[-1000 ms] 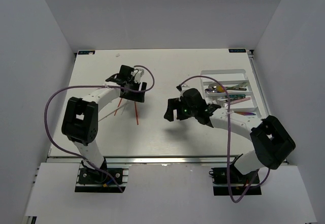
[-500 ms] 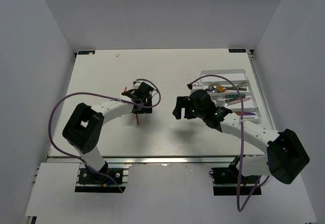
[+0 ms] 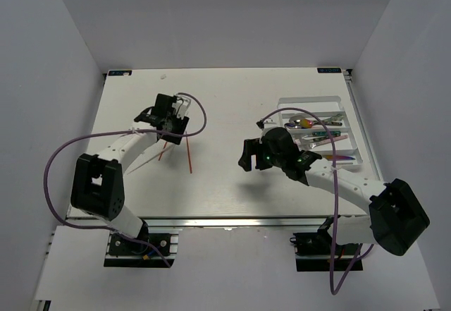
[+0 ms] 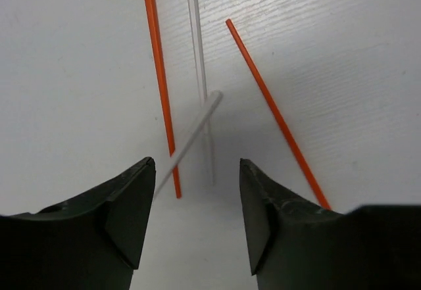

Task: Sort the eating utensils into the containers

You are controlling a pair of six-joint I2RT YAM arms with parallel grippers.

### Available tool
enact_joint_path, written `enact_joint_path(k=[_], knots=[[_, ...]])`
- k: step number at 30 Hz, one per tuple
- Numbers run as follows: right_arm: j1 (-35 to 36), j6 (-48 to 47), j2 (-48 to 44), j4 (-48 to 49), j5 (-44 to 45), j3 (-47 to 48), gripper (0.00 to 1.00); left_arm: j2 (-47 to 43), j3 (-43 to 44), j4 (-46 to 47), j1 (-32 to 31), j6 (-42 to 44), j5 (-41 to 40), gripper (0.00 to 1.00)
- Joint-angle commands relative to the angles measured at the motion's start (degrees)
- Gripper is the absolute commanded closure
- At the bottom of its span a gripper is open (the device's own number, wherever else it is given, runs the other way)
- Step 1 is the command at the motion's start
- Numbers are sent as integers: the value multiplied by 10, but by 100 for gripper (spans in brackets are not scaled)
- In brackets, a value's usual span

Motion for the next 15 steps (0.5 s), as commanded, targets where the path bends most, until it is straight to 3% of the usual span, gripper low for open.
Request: enact_joint_path(k=[1,12,15], knots=[[-2,-15,-12,36,-39,-9,15,10,37,-3,51,95,138,38],[-2,-16,-29,59,-70,-28,15,56,1,22,80,135,206,51],[-1,-15,-25,61,-72,-29,16,56,-7,29,81,141,188,53]])
